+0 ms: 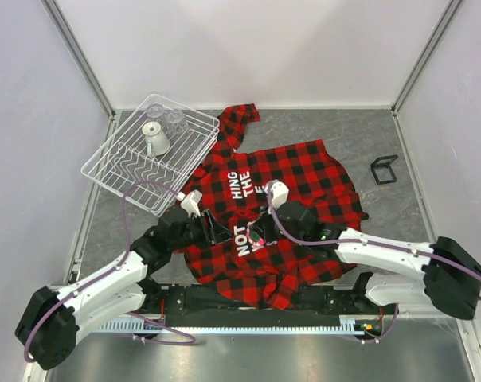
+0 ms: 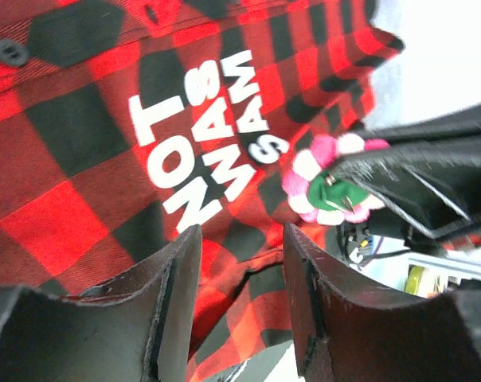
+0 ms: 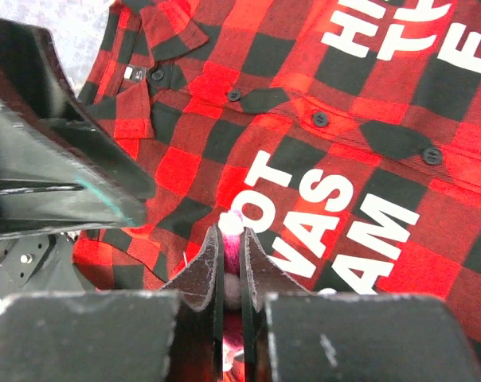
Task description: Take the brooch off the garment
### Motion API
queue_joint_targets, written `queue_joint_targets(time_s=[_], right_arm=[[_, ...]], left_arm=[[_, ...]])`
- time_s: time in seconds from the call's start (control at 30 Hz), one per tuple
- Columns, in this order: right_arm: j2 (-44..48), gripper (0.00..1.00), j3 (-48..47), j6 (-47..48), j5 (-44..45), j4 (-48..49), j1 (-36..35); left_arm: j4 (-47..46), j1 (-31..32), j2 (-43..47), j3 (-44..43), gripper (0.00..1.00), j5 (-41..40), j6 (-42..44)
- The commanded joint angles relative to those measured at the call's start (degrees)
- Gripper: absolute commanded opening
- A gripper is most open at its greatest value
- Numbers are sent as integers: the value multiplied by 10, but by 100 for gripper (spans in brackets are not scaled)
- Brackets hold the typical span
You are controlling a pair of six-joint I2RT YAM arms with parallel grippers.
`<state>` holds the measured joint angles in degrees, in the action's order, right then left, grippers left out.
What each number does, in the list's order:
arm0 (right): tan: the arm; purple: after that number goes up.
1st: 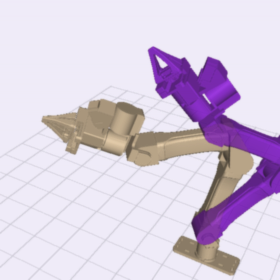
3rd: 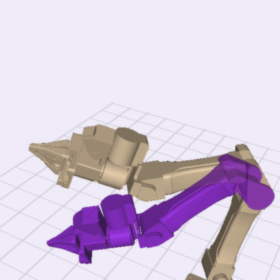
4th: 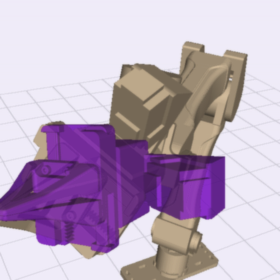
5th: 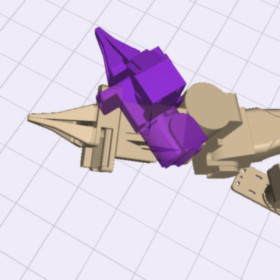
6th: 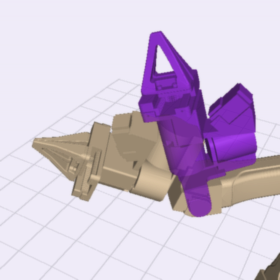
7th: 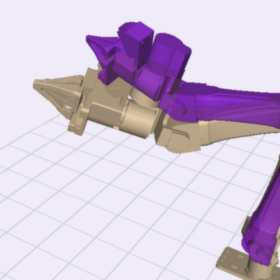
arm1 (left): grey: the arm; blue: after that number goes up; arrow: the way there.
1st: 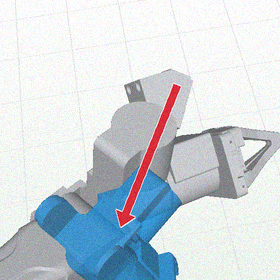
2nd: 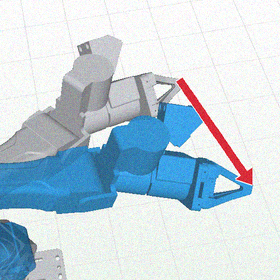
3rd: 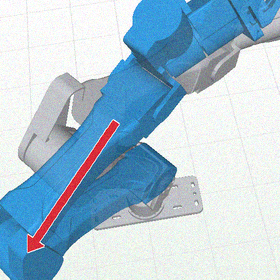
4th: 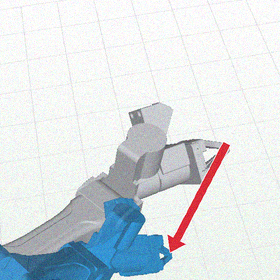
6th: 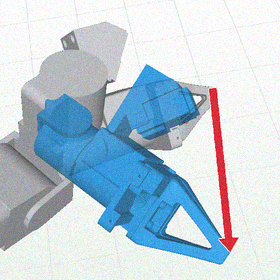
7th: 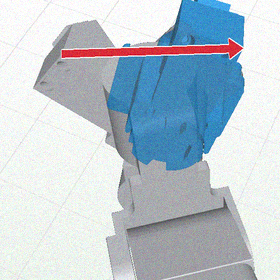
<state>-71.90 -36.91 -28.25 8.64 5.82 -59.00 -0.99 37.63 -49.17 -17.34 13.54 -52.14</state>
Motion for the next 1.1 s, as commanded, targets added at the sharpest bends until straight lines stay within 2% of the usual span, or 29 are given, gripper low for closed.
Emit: queue_joint_targets(time_s=[0.0, 0.07, 0.2, 0.3, 0.4, 0.47, 0.53, 0.77, 1.0, 1.07], right_arm=[[82, 0, 41, -26, -105, 47, 59], [107, 0, 58, -38, -139, 66, 84], [169, 0, 72, -73, -188, 85, 105], [203, 0, 77, -101, -205, 98, 110], [228, 0, 83, -138, -207, 125, 113], [242, 0, 96, -155, -203, 160, 114], [244, 0, 102, -168, -195, 181, 114], [235, 0, 108, -200, -194, 233, 114], [228, 0, 126, -216, -187, 268, 114], [224, 0, 126, -209, -186, 266, 115]], left_arm=[[-81, -3, 56, -3, 53, 60, 42], [-110, -3, 96, 13, 53, 80, 29], [-239, -3, 116, 33, 57, 165, -8], [-279, -3, 87, 29, 65, 207, -35], [-327, -2, 35, 21, 66, 253, -56], [-392, -2, 3, 23, 67, 275, -78], [-459, -2, -13, 26, 67, 286, -96], [-580, 9, -87, 7, 66, 299, -149], [-640, 21, -134, 6, 64, 279, -176], [-633, 25, -138, -2, 65, 272, -176]])
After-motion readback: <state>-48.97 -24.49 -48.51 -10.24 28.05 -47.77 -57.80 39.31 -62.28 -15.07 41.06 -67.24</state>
